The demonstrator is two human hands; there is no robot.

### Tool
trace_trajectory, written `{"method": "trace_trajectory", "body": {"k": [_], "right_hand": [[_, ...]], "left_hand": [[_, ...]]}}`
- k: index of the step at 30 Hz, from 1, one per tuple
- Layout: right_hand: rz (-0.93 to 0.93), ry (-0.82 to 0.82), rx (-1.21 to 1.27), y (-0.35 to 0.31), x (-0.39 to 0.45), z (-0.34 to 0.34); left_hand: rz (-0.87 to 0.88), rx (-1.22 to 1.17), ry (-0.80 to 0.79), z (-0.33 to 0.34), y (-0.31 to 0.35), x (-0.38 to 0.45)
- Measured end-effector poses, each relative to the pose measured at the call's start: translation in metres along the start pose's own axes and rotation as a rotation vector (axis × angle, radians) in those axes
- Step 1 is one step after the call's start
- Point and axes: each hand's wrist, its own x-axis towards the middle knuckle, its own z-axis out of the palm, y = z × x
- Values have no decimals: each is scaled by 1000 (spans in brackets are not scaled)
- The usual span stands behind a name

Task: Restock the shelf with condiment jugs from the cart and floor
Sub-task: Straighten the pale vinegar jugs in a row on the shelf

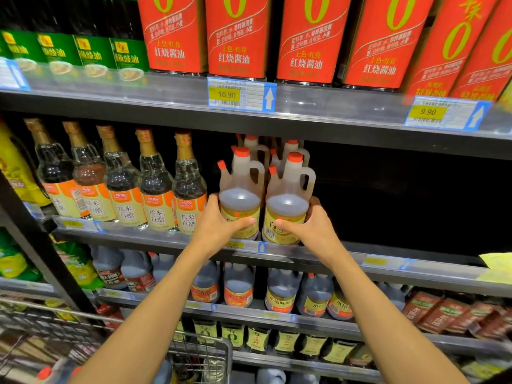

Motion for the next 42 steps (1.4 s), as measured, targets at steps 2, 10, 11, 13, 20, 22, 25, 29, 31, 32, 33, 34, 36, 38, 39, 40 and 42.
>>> {"method": "trace_trajectory", "body": {"k": [2,10,11,13,20,22,25,29,31,32,33,34,36,38,39,40,42], "right_hand": [[-12,-1,4,2,1,-2],[-34,-4,-17,3,3,-4],[-37,-1,-15,3,3,-3],[-39,-2,-4,4,3,-3],[-41,-27,-2,4,3,-6],[-36,-39,7,3,2,-7],[-46,-35,4,2,2,-8],[-40,-26,-7,3,0,-7],[-33,-19,1,4,0,-6],[-31,-18,2,5,0,-6],[-30,-19,4,5,0,-6],[-30,-21,3,6,0,-6],[-28,-29,-2,7,1,-6],[-25,-28,-2,8,1,-6],[-26,-24,0,7,1,-6],[-25,-22,5,7,0,-6],[-15,-23,12,7,-1,-5]], "left_hand": [[4,-3,5,1,-3,1],[15,-52,27,5,-15,5],[18,-55,26,5,-14,5],[16,-80,24,5,-13,4],[38,-125,8,5,-8,0],[44,-106,8,7,-6,0],[53,-91,6,9,-5,0],[55,-61,-4,6,-8,2],[59,-47,3,3,-9,2],[60,-46,6,2,-9,2],[59,-47,4,1,-9,2],[59,-47,2,1,-9,2],[57,-41,3,1,-9,1],[54,-36,6,1,-9,1],[55,-32,7,1,-8,0],[56,-26,8,1,-9,0],[55,-24,8,1,-9,-1]]}}
